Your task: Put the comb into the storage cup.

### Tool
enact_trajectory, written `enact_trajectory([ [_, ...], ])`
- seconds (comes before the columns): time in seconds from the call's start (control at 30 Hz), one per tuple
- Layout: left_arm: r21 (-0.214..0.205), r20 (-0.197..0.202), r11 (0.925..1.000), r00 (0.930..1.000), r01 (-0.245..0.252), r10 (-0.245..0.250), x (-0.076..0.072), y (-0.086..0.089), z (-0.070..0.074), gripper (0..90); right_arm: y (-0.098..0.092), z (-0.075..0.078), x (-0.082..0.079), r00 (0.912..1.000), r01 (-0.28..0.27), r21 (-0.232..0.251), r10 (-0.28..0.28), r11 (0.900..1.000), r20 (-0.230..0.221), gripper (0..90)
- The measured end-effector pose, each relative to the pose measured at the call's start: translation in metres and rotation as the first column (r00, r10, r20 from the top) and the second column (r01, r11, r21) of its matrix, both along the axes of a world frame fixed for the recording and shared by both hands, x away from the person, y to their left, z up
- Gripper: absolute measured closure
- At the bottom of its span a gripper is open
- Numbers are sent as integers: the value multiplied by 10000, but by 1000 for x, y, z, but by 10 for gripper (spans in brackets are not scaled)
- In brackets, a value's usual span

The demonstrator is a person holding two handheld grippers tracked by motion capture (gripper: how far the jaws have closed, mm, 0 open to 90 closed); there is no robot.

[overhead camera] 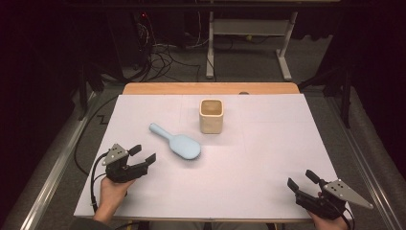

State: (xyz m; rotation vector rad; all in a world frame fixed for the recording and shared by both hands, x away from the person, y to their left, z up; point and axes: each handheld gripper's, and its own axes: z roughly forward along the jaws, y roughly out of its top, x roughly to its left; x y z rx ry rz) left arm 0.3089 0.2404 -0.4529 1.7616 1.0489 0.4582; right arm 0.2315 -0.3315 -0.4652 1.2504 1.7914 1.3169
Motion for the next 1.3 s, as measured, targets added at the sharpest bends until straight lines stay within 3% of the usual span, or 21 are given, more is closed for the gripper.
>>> enact_trajectory([
  [0.1, -110, -11, 9999, 10000, -35, 35, 2, 0, 0, 304, 0, 0, 0, 10000, -7, 0, 7, 10000, 30, 257],
  [0.57, 367, 198, 9993, 9998, -90, 82, 11, -7, 8, 309, 0, 1, -1, 10000, -2, -24, 2, 10000, 59, 257],
  [1.07, 286, -168, 9996, 9998, -40, 45, 20, -13, 7, 313, 0, 1, -1, 9999, -49, 24, 48, 10000, 105, 257],
  [1.13, 714, -132, 9974, 9998, -109, 119, 22, -16, 9, 309, 0, 1, -1, 10000, -28, 11, 28, 10000, 72, 257],
  [1.3, 642, -132, 9979, 9999, -43, 51, 27, -19, 13, 310, 0, 1, -1, 9999, -17, 40, 17, 10000, 108, 256],
])
